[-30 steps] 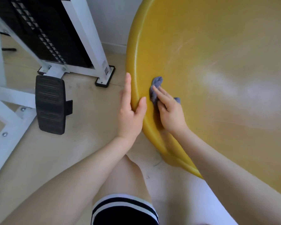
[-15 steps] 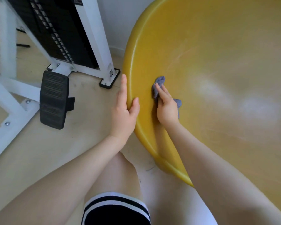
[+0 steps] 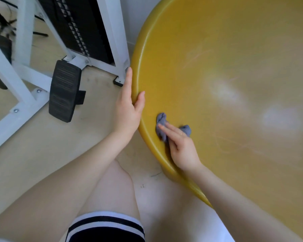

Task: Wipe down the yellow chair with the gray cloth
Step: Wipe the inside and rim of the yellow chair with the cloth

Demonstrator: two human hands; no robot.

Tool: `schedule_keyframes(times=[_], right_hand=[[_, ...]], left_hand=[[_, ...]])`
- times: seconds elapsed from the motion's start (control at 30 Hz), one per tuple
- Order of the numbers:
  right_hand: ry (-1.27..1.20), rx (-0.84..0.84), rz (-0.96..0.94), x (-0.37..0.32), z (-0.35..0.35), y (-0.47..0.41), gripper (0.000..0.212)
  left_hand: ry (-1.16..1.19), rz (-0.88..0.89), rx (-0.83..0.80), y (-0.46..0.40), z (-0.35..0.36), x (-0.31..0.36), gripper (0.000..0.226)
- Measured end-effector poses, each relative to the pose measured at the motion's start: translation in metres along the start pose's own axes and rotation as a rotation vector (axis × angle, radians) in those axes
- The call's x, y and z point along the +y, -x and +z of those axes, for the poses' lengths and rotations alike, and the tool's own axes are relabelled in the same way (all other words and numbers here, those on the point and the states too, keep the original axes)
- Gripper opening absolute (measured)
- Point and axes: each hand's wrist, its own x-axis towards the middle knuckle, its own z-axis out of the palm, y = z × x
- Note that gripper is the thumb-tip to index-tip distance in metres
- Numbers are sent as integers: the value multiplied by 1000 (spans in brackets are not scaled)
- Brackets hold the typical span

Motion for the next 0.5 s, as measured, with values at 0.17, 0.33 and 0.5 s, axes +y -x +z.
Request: schedule_keyframes(times=[0.17, 0.33, 0.5], right_hand=[[79, 136, 76, 25, 2, -62, 50], [73, 127, 80, 17, 0, -46, 55], [-23, 9, -49, 1, -1, 25, 54]], left_hand=[[53, -132, -105, 29, 3, -1, 79], [82, -189, -112, 49, 6, -1, 84], [88, -204, -54, 50, 14, -1, 85]])
